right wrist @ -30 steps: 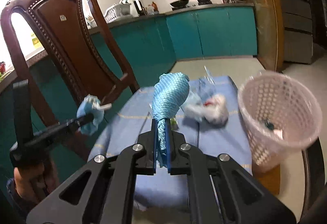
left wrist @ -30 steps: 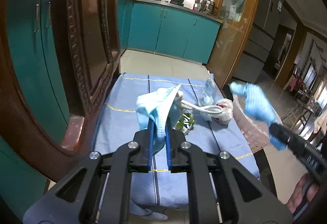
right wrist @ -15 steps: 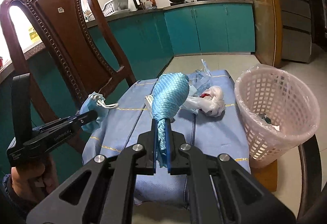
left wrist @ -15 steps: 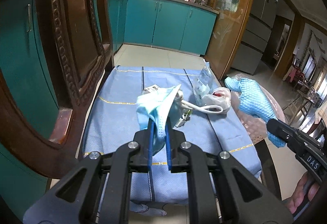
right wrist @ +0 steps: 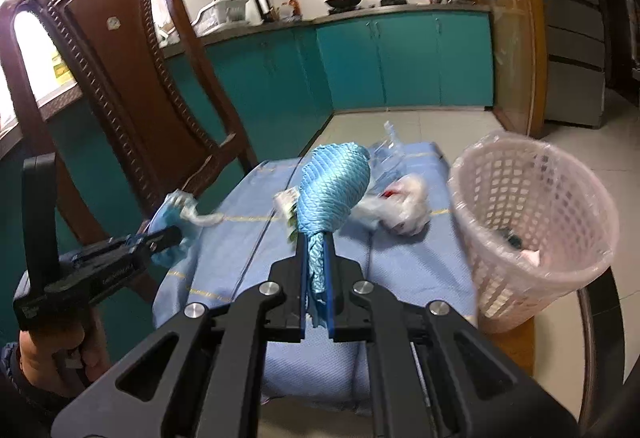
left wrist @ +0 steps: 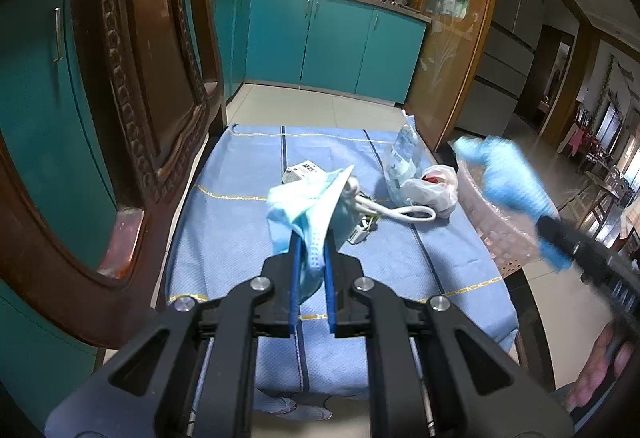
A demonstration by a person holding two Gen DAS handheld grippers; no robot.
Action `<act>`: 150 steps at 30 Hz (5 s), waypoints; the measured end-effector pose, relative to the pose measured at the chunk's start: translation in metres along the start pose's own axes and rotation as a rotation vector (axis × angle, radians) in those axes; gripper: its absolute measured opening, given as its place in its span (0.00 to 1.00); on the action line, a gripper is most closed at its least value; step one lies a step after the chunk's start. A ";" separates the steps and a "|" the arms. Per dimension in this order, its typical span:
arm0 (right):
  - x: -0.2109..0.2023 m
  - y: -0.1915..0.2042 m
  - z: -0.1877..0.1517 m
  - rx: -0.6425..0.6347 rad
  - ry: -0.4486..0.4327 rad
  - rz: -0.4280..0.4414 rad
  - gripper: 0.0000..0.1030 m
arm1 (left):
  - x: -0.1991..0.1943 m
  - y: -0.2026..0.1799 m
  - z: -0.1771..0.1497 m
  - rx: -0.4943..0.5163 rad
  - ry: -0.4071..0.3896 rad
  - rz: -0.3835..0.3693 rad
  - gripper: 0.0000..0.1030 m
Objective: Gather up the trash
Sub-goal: 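Lift the mask and glove with both grippers toward the wastebasket, then open the right gripper over the wastebasket while the left drops the mask in, then return both grippers open above the table, then grasp the clear plastic bottle with the left gripper while the right grasps the white plastic bag, then lift the bottle with the left gripper while the right carries the white bag toward the wastebasket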
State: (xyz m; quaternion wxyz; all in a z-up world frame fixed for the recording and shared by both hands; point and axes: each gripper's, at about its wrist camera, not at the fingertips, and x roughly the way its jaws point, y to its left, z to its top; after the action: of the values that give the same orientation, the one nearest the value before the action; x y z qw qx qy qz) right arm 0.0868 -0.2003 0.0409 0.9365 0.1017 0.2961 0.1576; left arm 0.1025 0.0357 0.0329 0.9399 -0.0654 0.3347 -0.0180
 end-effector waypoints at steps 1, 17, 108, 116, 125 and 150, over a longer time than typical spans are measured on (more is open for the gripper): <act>-0.003 -0.006 0.005 0.003 -0.017 -0.016 0.07 | 0.001 -0.001 0.000 0.001 0.003 0.000 0.11; -0.011 -0.172 0.051 0.310 -0.163 -0.272 0.65 | 0.010 -0.017 -0.007 0.035 0.023 -0.029 0.11; 0.045 -0.038 0.007 0.102 0.063 -0.149 0.91 | 0.196 -0.101 0.091 0.091 0.270 -0.170 0.01; 0.085 -0.037 0.021 0.011 0.094 -0.184 0.91 | 0.028 -0.054 0.084 0.088 -0.166 -0.053 0.01; 0.190 -0.036 0.021 -0.113 0.219 -0.261 0.82 | -0.021 -0.011 0.003 0.031 -0.139 0.071 0.01; 0.030 0.002 -0.002 -0.034 0.069 -0.055 0.16 | -0.004 -0.018 -0.003 0.033 -0.044 0.033 0.01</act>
State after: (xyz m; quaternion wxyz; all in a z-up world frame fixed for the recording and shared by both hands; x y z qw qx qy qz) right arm 0.1087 -0.1871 0.0239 0.9314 0.0723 0.3281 0.1404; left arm 0.0976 0.0175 0.0360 0.9481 -0.0446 0.3146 -0.0067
